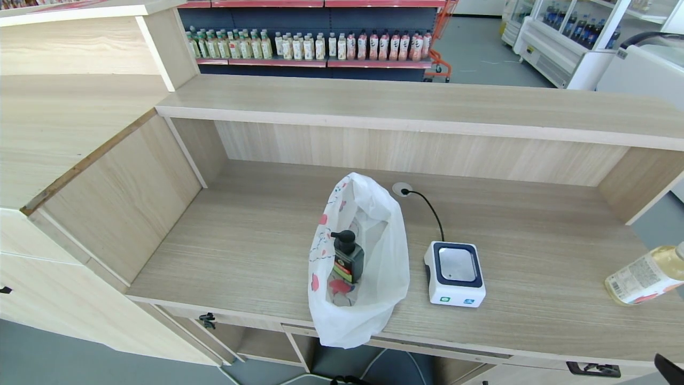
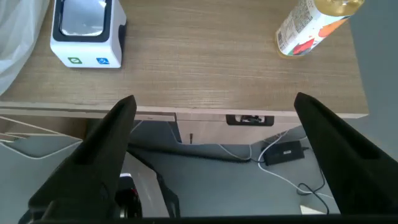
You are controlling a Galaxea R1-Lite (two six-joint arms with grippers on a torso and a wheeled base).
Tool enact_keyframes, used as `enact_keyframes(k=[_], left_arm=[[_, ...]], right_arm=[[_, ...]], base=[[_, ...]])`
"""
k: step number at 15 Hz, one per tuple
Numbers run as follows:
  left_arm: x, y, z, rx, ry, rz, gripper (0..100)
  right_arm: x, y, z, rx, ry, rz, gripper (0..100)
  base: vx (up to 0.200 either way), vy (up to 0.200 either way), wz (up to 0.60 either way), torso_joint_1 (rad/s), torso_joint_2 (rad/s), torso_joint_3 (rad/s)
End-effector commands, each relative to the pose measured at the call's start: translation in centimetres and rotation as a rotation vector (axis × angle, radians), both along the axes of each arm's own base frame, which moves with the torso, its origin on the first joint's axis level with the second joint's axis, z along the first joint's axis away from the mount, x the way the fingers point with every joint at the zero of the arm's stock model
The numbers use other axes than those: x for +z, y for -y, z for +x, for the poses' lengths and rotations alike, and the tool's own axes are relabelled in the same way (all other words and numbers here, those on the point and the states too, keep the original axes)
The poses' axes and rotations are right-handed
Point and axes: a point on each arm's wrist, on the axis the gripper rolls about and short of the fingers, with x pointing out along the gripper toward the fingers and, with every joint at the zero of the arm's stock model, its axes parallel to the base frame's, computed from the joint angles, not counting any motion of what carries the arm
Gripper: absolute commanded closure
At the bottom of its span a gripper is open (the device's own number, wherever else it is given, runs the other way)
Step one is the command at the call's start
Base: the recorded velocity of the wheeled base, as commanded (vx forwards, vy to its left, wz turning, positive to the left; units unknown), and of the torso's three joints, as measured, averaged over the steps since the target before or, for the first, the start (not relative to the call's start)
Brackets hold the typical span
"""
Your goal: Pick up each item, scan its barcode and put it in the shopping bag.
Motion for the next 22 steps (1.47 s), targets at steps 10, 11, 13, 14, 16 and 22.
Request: enact_keyframes(k=[10, 11, 13, 14, 16, 22], left_arm=[[0.00, 0.00, 0.00, 0.000, 0.000, -0.001, 0], [0.00, 0.00, 0.00, 0.001, 0.001, 0.000, 0], [0.00, 0.00, 0.00, 0.003, 0.001, 0.002, 0], [0.00, 0.00, 0.00, 0.000, 0.001, 0.003, 0], [0.00, 0.00, 0.00, 0.000, 0.001, 0.003, 0], [0.00, 0.00, 0.00, 0.001, 0.001, 0.003, 0]], right_arm=[[0.32, -0.03, -2.15, -0.004, 0.086, -0.003, 0], [0.32, -0.03, -2.15, -0.002, 0.086, -0.002, 0], [0.32, -0.03, -2.11, -0.002, 0.083, -0.003, 0], [0.27, -0.03, -2.10, -0.002, 0.081, -0.002, 0], [0.31, -0.02, -2.08, -0.004, 0.081, -0.003, 0], [0.31, -0.02, -2.06, -0.004, 0.080, -0.003, 0]], base=[[-0.060, 0.000, 0.00, 0.003, 0.00, 0.001], [-0.200, 0.000, 0.00, 0.002, 0.00, 0.002], [-0.200, 0.000, 0.00, -0.010, 0.00, 0.002], [-0.200, 0.000, 0.00, 0.002, 0.00, 0.007], [-0.200, -0.200, 0.00, -0.002, 0.00, 0.005], [0.000, -0.200, 0.00, 0.005, 0.00, 0.002]])
